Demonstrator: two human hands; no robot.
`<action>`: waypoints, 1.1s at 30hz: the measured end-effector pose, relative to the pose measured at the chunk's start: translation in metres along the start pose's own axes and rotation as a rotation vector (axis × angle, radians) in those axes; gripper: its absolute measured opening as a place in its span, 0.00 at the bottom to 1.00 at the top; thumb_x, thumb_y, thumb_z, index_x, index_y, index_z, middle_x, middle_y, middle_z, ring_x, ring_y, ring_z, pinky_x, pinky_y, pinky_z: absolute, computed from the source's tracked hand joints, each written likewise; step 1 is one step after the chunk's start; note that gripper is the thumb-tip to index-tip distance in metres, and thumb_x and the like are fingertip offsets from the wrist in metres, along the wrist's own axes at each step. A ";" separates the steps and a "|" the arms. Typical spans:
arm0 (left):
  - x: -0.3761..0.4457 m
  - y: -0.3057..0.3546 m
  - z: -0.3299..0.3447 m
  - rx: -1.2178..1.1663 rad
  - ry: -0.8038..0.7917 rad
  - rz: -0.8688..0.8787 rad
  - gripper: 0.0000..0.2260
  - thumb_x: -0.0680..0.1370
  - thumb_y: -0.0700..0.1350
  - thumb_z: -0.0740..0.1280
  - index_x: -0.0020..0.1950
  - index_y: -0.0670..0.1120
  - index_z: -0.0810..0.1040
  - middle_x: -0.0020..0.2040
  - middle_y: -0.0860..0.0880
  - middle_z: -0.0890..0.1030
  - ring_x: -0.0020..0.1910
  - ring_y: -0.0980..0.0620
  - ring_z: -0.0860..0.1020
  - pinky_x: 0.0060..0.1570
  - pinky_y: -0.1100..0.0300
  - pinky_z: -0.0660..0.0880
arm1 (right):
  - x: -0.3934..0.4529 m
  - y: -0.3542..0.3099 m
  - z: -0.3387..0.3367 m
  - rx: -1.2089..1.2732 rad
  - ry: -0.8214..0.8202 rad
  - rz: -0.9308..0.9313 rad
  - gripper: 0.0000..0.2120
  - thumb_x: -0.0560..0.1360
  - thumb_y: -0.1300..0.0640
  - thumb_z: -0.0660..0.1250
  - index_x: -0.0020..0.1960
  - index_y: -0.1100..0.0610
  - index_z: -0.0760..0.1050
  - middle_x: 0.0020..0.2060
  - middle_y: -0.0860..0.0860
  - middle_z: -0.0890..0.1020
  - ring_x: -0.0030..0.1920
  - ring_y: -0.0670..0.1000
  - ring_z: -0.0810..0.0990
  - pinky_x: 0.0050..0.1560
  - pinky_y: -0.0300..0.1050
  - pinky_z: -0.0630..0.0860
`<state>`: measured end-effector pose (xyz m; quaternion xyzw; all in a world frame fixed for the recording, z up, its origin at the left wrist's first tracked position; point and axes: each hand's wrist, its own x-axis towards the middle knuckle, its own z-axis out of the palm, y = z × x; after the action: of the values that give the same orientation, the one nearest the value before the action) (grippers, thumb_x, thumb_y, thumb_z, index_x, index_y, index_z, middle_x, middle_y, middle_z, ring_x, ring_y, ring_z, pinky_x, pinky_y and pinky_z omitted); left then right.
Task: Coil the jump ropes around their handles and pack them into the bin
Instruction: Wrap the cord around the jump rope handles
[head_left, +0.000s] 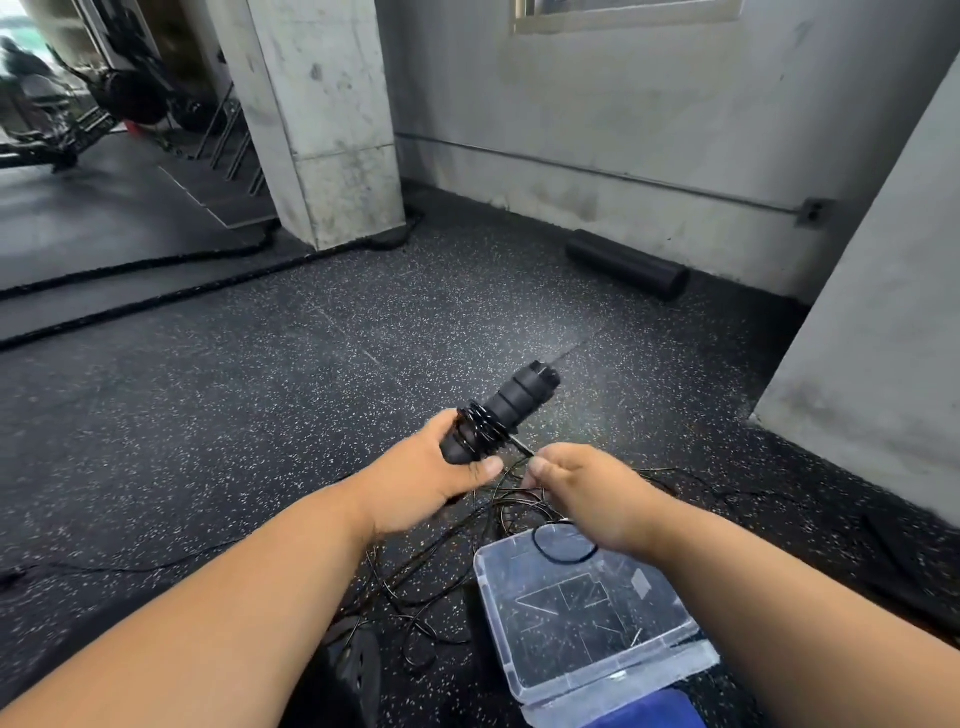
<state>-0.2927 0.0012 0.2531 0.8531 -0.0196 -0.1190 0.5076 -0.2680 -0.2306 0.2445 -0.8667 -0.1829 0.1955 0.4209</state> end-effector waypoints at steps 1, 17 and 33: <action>0.003 -0.006 -0.002 0.063 0.058 -0.049 0.25 0.76 0.60 0.76 0.70 0.61 0.71 0.47 0.53 0.85 0.37 0.55 0.78 0.40 0.59 0.76 | -0.002 -0.003 0.004 -0.120 -0.017 -0.018 0.15 0.86 0.47 0.57 0.49 0.52 0.78 0.33 0.48 0.76 0.33 0.50 0.72 0.34 0.46 0.69; -0.006 -0.007 0.023 0.318 -0.279 -0.143 0.26 0.74 0.57 0.80 0.66 0.62 0.71 0.50 0.54 0.84 0.39 0.52 0.82 0.39 0.53 0.85 | -0.022 -0.030 -0.036 -0.034 -0.166 -0.098 0.13 0.80 0.49 0.70 0.41 0.55 0.80 0.28 0.49 0.78 0.29 0.47 0.74 0.31 0.41 0.72; -0.009 0.009 0.041 -0.498 -0.132 -0.005 0.23 0.76 0.51 0.76 0.67 0.45 0.75 0.45 0.49 0.74 0.33 0.57 0.72 0.36 0.57 0.78 | 0.001 0.020 -0.016 0.631 -0.157 0.222 0.16 0.86 0.49 0.58 0.46 0.57 0.75 0.37 0.56 0.82 0.38 0.53 0.79 0.43 0.47 0.75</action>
<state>-0.3102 -0.0373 0.2440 0.6925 -0.0206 -0.1767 0.6992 -0.2559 -0.2522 0.2373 -0.6908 -0.0498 0.3534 0.6288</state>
